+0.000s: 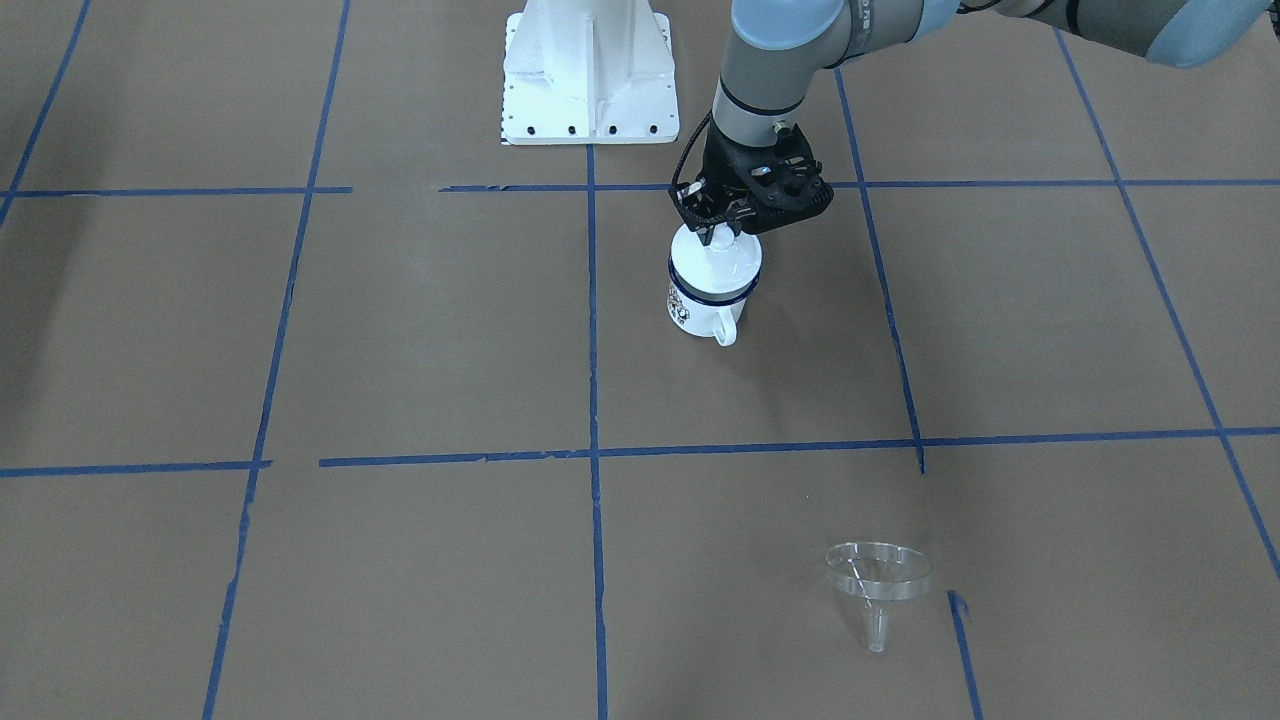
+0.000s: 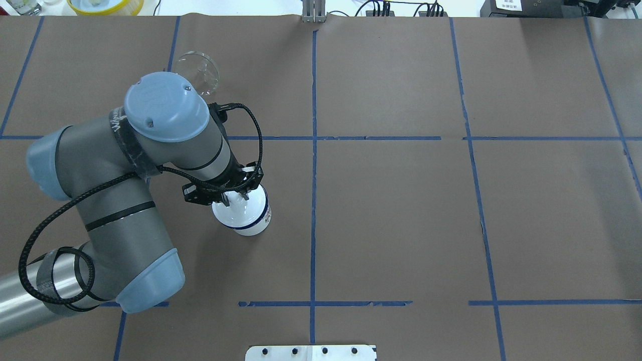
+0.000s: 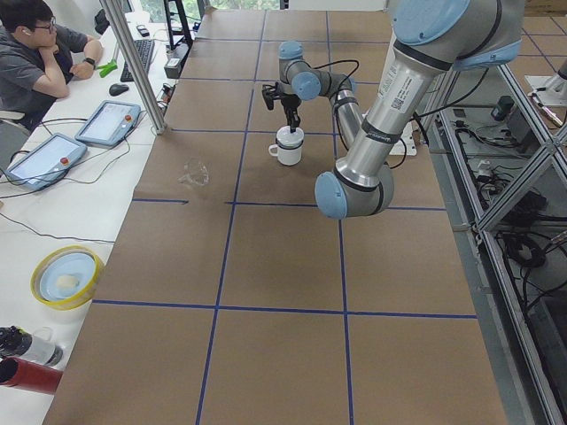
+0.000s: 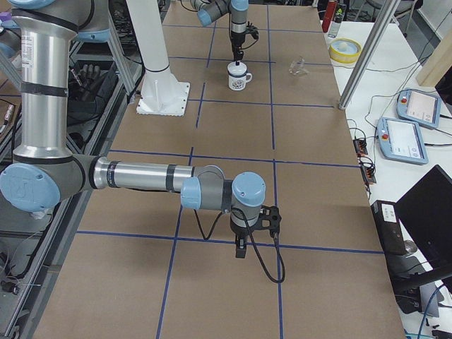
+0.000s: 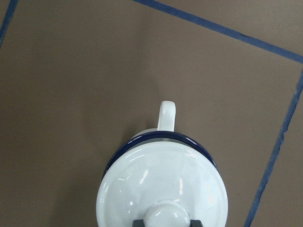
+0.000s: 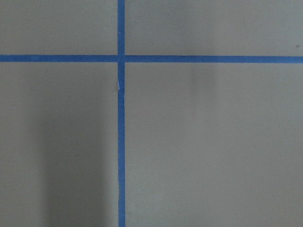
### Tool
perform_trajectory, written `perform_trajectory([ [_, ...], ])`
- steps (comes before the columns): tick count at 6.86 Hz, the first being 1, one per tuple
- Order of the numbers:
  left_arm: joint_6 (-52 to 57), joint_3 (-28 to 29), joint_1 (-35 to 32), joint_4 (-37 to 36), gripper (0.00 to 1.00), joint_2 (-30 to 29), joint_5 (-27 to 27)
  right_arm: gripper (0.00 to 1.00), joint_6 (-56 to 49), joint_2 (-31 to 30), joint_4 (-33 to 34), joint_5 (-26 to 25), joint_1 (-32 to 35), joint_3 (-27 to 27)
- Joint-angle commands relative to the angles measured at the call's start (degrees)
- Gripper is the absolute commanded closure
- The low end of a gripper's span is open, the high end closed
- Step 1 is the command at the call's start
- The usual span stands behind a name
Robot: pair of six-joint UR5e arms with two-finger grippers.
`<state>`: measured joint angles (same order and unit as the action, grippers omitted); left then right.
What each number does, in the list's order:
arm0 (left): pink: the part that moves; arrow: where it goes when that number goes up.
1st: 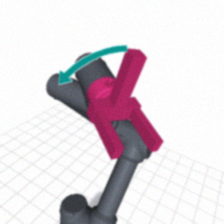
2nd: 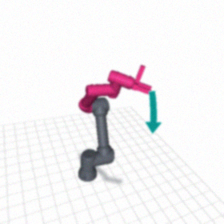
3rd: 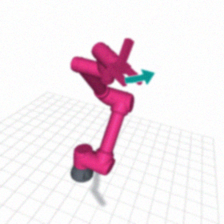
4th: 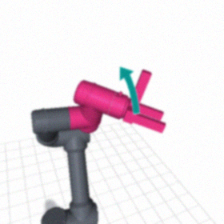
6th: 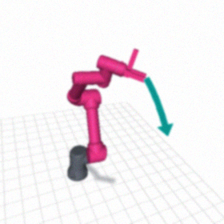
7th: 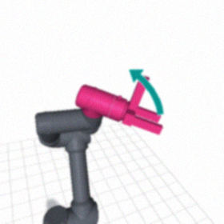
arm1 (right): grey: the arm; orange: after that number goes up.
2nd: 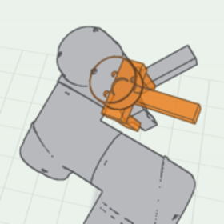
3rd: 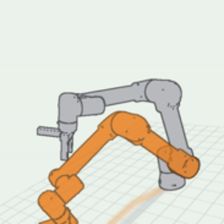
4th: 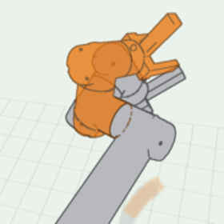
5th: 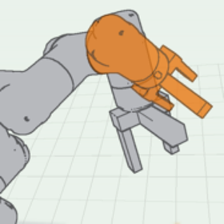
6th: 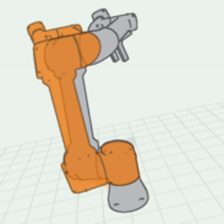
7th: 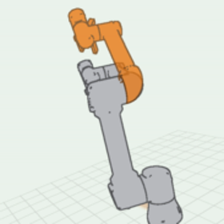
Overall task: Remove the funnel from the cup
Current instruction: 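Lower the lid onto the mug and open the left gripper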
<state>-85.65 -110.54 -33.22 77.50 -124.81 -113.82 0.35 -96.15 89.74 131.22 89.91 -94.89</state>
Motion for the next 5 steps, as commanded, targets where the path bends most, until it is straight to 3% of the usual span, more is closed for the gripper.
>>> perform_trajectory([
  [1, 0.0, 0.6, -0.1, 0.7, 1.00, 0.0, 0.0, 0.00, 0.0, 0.0, 0.0, 0.0, 0.0, 0.0],
  [5, 0.0, 1.7, -0.1, 2.2, 1.00, 0.0, 0.1, 0.00, 0.0, 0.0, 0.0, 0.0, 0.0, 0.0],
])
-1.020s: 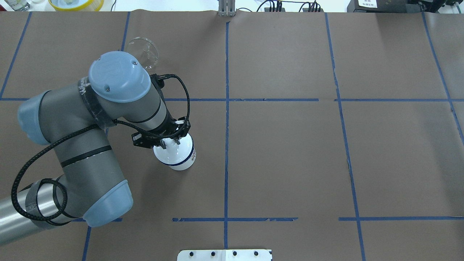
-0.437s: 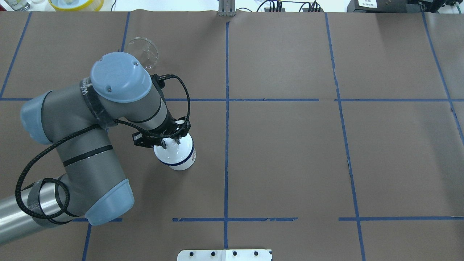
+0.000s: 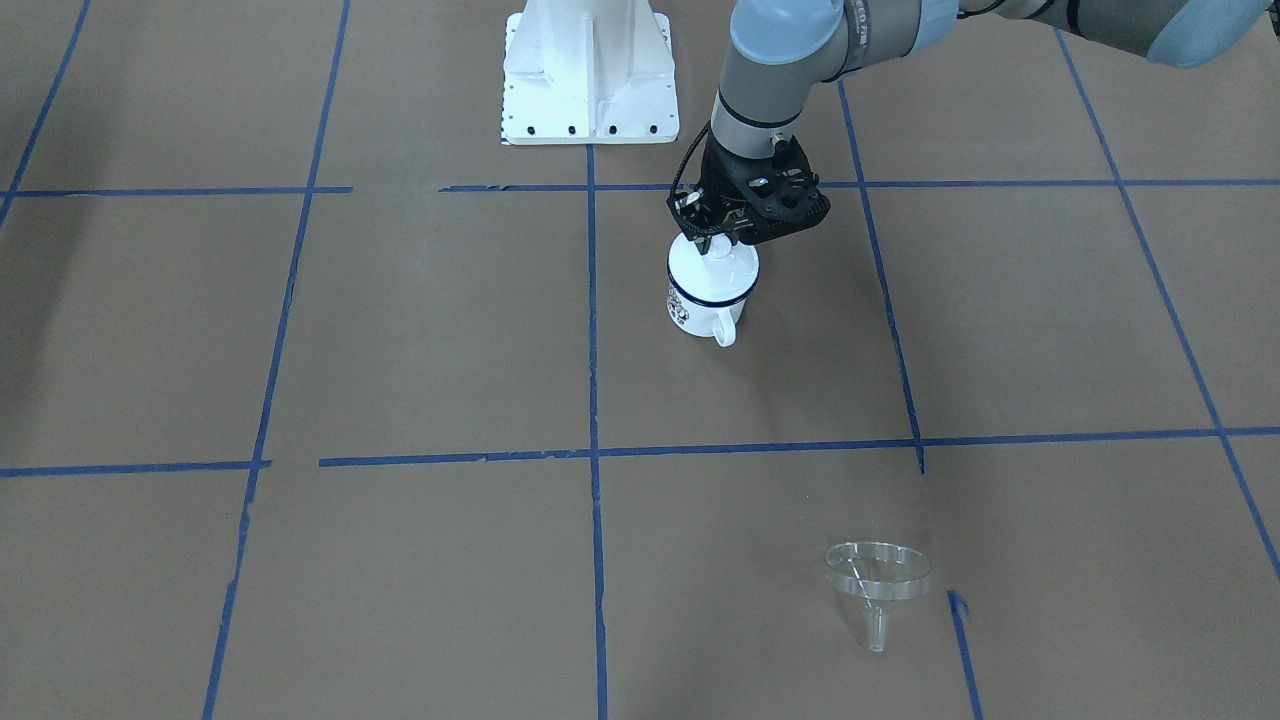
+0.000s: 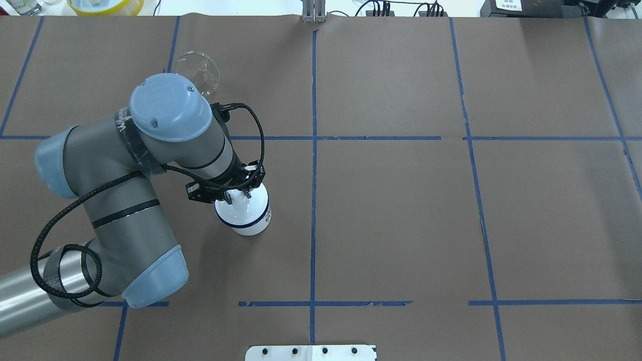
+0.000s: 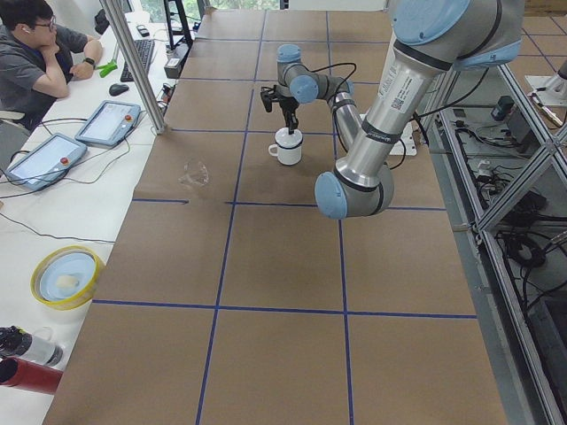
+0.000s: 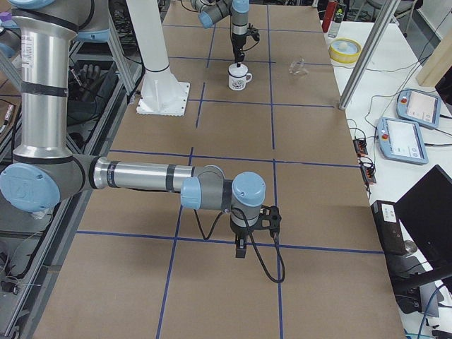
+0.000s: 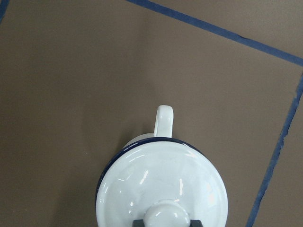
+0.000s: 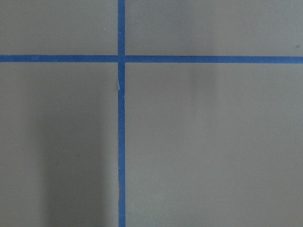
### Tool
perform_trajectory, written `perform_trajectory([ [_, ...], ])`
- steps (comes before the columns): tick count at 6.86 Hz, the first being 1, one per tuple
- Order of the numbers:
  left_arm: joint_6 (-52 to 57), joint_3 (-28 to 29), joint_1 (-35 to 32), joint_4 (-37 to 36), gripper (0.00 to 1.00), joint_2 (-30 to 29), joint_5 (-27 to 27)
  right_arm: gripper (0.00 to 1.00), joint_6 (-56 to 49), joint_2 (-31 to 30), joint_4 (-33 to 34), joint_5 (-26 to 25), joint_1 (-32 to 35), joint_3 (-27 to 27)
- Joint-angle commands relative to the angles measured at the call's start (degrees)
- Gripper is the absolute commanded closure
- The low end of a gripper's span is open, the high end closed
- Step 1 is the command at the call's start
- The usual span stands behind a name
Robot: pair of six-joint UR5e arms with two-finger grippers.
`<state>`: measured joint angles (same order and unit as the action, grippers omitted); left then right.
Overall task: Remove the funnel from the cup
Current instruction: 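Lower the lid onto the mug and open the left gripper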
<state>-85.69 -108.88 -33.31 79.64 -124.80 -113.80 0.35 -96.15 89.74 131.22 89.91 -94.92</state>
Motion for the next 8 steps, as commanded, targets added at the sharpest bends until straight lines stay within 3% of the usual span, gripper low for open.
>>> perform_trajectory([
  [1, 0.0, 0.1, -0.1, 0.1, 1.00, 0.1, 0.1, 0.00, 0.0, 0.0, 0.0, 0.0, 0.0, 0.1],
  [7, 0.1, 0.1, -0.1, 0.1, 1.00, 0.4, 0.0, 0.00, 0.0, 0.0, 0.0, 0.0, 0.0, 0.0],
  [8, 0.0, 0.1, -0.1, 0.2, 0.79, 0.4, 0.0, 0.00, 0.0, 0.0, 0.0, 0.0, 0.0, 0.0],
])
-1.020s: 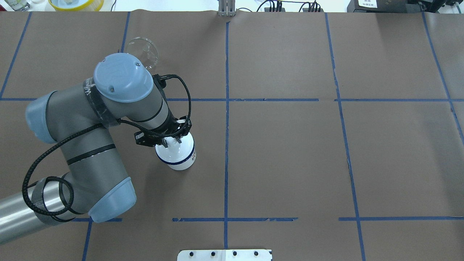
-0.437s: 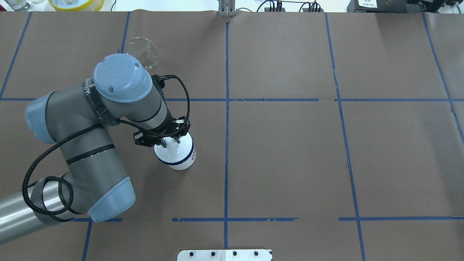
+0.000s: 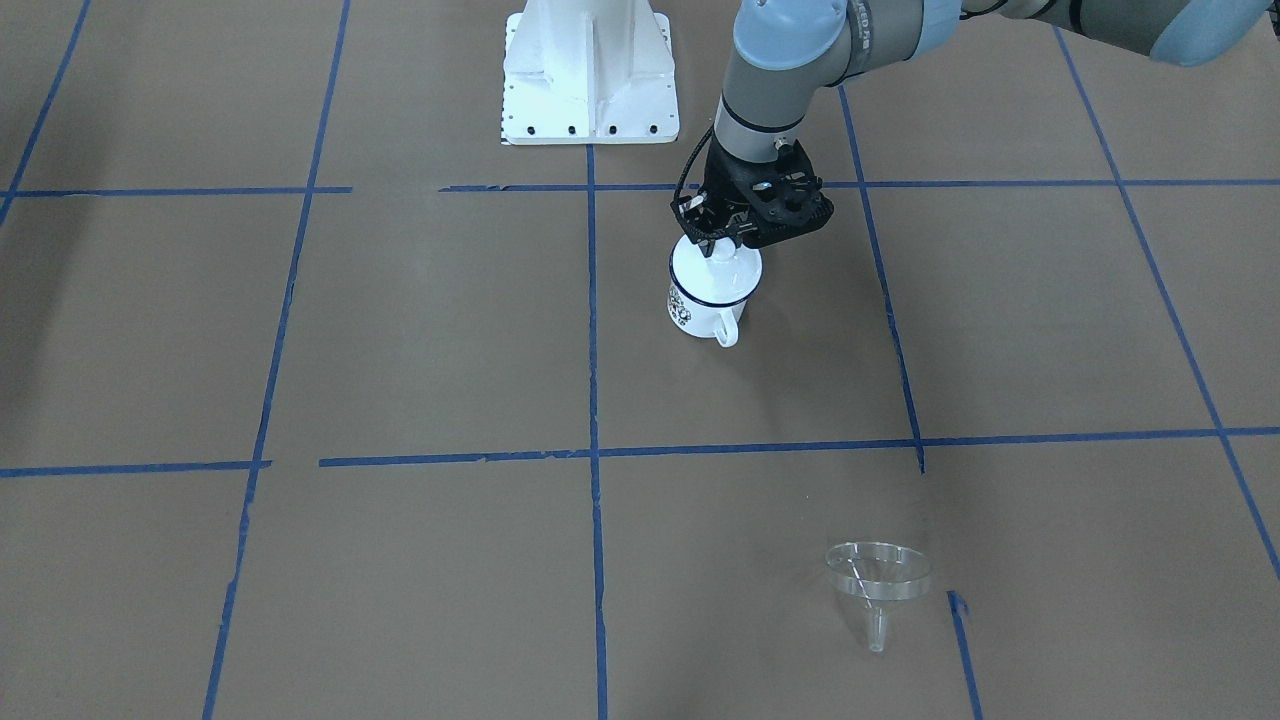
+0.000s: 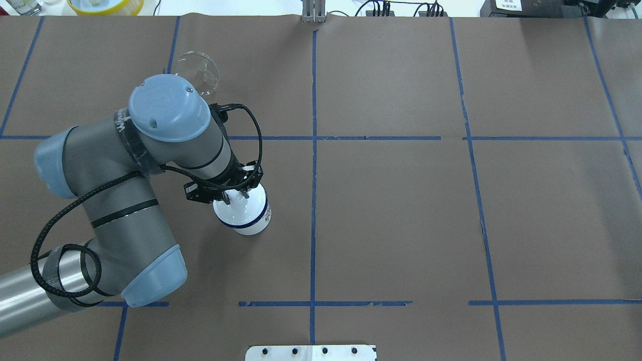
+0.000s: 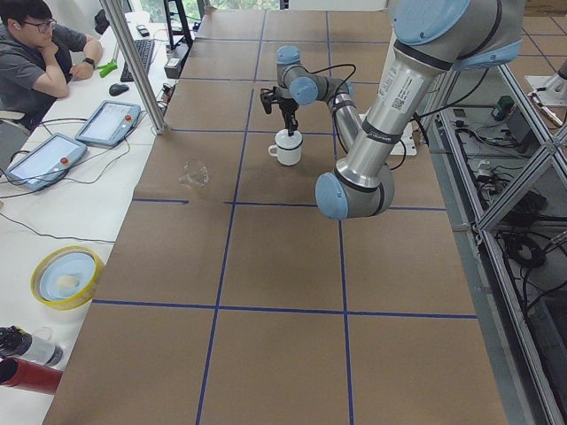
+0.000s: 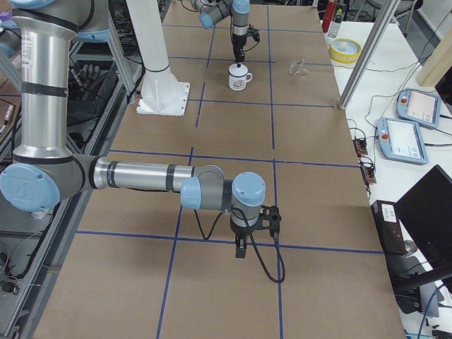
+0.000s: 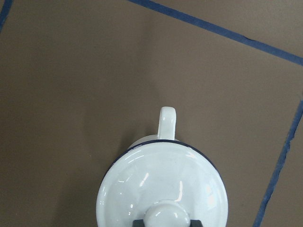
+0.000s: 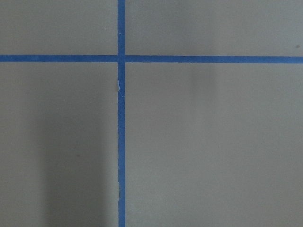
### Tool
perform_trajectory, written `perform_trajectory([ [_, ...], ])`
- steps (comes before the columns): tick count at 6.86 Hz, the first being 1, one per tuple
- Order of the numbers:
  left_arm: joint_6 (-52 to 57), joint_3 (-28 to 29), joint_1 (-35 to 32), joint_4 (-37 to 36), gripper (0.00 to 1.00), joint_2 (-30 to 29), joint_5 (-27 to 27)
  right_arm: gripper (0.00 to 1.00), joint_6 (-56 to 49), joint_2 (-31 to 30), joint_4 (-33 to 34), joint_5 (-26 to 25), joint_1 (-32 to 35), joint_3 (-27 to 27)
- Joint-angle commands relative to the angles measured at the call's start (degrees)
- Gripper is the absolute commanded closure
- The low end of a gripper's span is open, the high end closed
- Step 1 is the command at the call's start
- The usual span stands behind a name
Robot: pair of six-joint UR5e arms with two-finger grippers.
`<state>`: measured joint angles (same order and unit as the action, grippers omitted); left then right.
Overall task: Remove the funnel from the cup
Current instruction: 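Lower the lid onto the mug and open the left gripper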
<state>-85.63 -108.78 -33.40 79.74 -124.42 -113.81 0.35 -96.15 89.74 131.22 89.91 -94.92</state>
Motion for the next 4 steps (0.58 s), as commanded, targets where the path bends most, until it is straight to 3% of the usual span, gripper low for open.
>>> perform_trajectory([
  [1, -0.1, 0.0, 0.0, 0.0, 0.51, 0.0, 0.0, 0.00, 0.0, 0.0, 0.0, 0.0, 0.0, 0.0],
  [2, -0.1, 0.0, 0.0, 0.1, 0.31, 0.1, 0.0, 0.00, 0.0, 0.0, 0.0, 0.0, 0.0, 0.0],
  [4, -0.1, -0.6, -0.2, 0.0, 0.00, 0.1, 0.3, 0.00, 0.0, 0.0, 0.0, 0.0, 0.0, 0.0],
])
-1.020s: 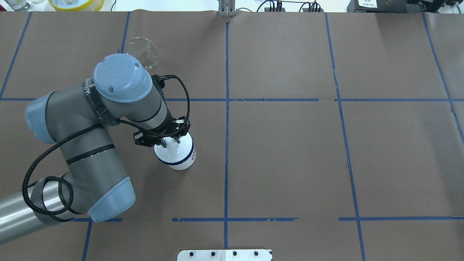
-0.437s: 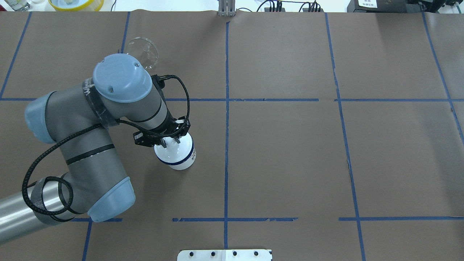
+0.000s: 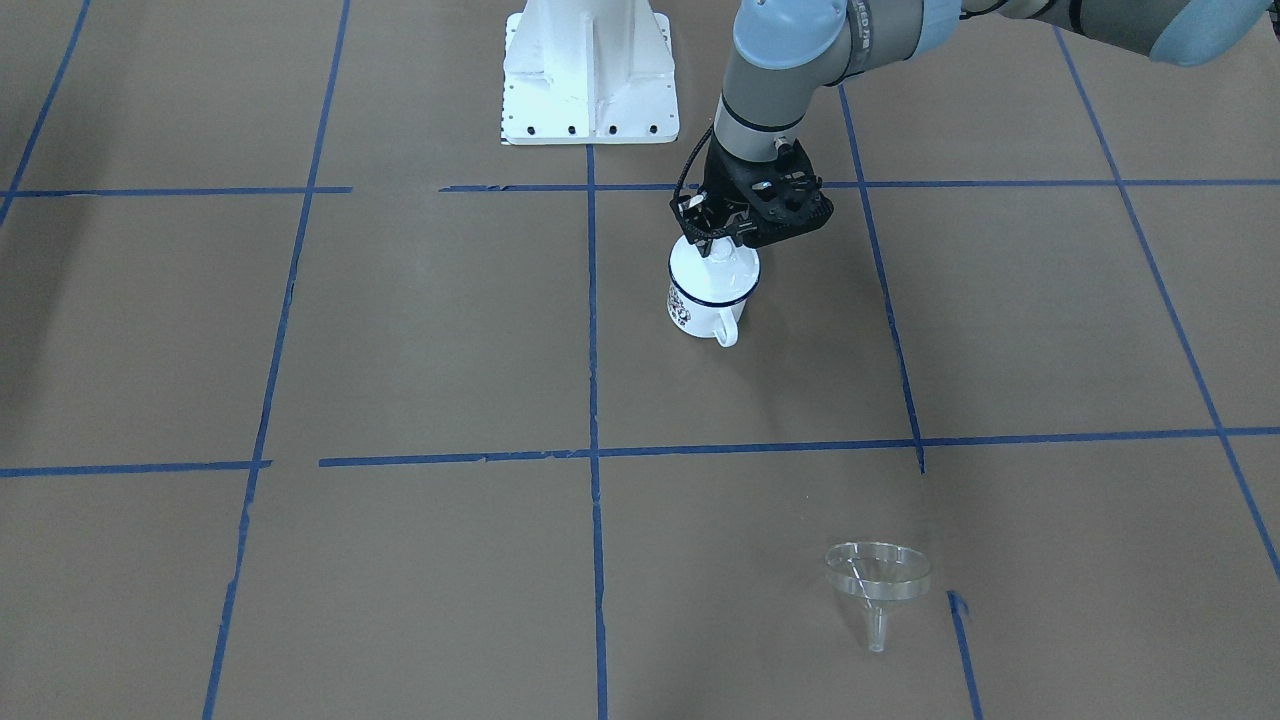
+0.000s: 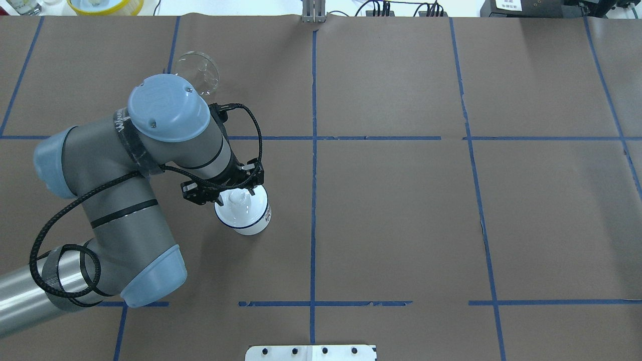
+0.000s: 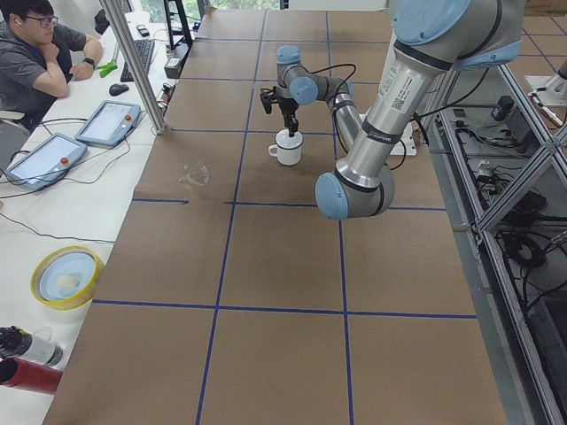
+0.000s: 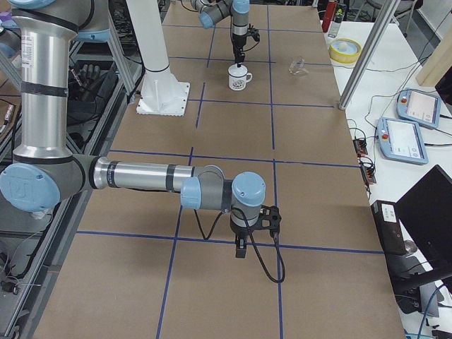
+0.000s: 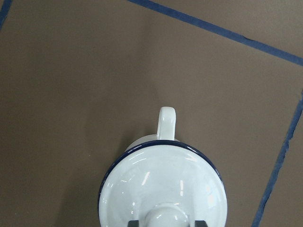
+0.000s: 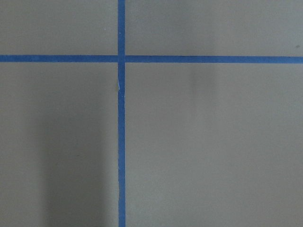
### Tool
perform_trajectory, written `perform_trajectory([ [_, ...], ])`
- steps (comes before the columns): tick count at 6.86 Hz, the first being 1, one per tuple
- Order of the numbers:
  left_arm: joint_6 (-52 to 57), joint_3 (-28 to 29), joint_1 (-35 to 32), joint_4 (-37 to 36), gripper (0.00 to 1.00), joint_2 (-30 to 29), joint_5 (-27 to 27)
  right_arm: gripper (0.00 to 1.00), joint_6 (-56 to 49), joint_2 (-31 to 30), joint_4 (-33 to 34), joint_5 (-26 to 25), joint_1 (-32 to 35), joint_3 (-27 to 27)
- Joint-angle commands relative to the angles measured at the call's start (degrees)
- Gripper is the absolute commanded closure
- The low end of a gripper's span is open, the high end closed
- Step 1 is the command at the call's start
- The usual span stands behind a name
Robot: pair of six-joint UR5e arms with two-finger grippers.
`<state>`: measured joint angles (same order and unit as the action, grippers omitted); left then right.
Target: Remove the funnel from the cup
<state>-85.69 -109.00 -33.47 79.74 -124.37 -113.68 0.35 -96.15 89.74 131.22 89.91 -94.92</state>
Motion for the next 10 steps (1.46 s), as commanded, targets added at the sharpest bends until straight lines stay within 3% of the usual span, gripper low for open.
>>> perform_trajectory([
  [1, 0.5, -2.3, -1.4, -0.1, 0.00, 0.3, 0.9, 0.00, 0.0, 0.0, 0.0, 0.0, 0.0, 0.0],
  [3, 13.9, -12.3, -9.5, -0.3, 0.00, 7.6, 0.1, 0.00, 0.0, 0.0, 0.0, 0.0, 0.0, 0.0],
  [4, 24.2, -13.9, -16.6, 0.1, 0.00, 12.1, -1.9, 0.00, 0.0, 0.0, 0.0, 0.0, 0.0, 0.1],
  [6, 48.2, -13.0, -34.3, 0.1, 0.00, 22.4, -11.7, 0.00, 0.0, 0.0, 0.0, 0.0, 0.0, 0.0],
  [7, 61.0, -10.8, -42.8, 0.3, 0.00, 27.5, -12.5, 0.00, 0.0, 0.0, 0.0, 0.0, 0.0, 0.1],
  [9, 88.1, 3.3, -59.6, 0.2, 0.00, 31.7, -22.5, 0.00, 0.0, 0.0, 0.0, 0.0, 0.0, 0.1],
  [10, 90.7, 8.3, -60.8, 0.2, 0.00, 34.7, -22.8, 0.00, 0.0, 0.0, 0.0, 0.0, 0.0, 0.1],
])
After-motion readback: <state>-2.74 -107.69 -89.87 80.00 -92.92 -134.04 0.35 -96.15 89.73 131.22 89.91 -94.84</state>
